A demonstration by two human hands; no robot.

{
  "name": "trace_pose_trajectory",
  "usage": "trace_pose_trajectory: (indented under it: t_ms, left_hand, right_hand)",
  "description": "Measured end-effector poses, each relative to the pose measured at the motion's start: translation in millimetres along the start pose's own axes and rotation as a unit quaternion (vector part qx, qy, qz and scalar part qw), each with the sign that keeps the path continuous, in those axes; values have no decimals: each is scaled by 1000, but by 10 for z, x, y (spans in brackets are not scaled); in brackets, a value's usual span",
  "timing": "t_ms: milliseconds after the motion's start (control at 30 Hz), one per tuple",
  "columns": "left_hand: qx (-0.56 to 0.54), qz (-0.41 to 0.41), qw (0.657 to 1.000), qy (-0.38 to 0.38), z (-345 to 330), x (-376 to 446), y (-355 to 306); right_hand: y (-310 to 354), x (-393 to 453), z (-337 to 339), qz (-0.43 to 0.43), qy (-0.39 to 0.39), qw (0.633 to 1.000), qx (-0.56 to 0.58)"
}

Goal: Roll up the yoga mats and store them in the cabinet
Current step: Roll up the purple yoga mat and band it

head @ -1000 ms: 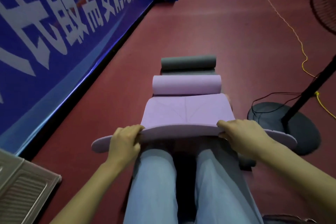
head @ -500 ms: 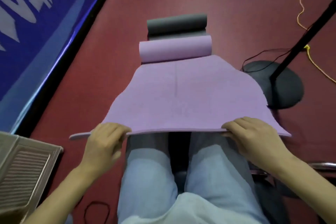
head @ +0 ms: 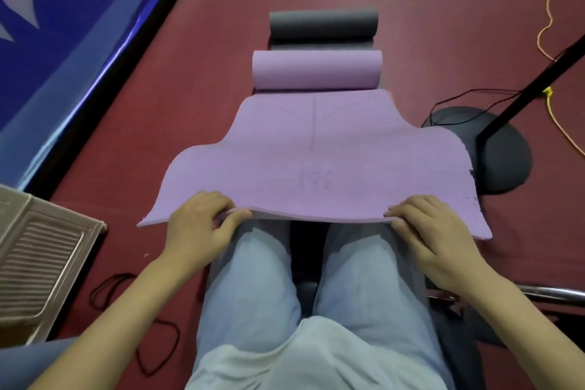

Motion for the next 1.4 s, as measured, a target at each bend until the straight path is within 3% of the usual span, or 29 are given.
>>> trace_pose_trajectory:
  t_ms: [67, 200, 433, 633, 767, 1167, 1400]
  left_hand:
    - [-17, 40, 999, 22, -2, 73, 65]
    - [-129, 135, 979, 79, -106, 156, 234]
    - [-39, 159, 974, 159, -192, 361, 198]
    - [58, 77, 992, 77, -3, 353, -165]
    - [131, 25, 990, 35, -59, 234, -394]
    - [104, -64, 992, -12, 11, 23, -407]
    - [142, -77, 986, -31, -102, 10, -366]
  right_hand:
    - [9, 72, 52, -3, 6, 1000, -7]
    - [96, 84, 190, 6, -62, 998, -32]
    - [187, 71, 217, 43, -115, 986, -116]
    - [302, 2, 328, -37, -196, 960, -195]
    - [350, 40, 246, -32, -171, 961, -216]
    - [348, 55, 218, -81, -99, 975, -182]
    - [368, -2, 171, -64, -150, 964, -213]
Point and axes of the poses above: each hand's wrist, its own x-axis towards the middle knuckle, its own z-axis out of the back of the hand, y = z × x, the point moved 10 cm from there along x, towards the middle knuckle, and after that the axes turned 12 degrees about y, right-handed, at the moved point
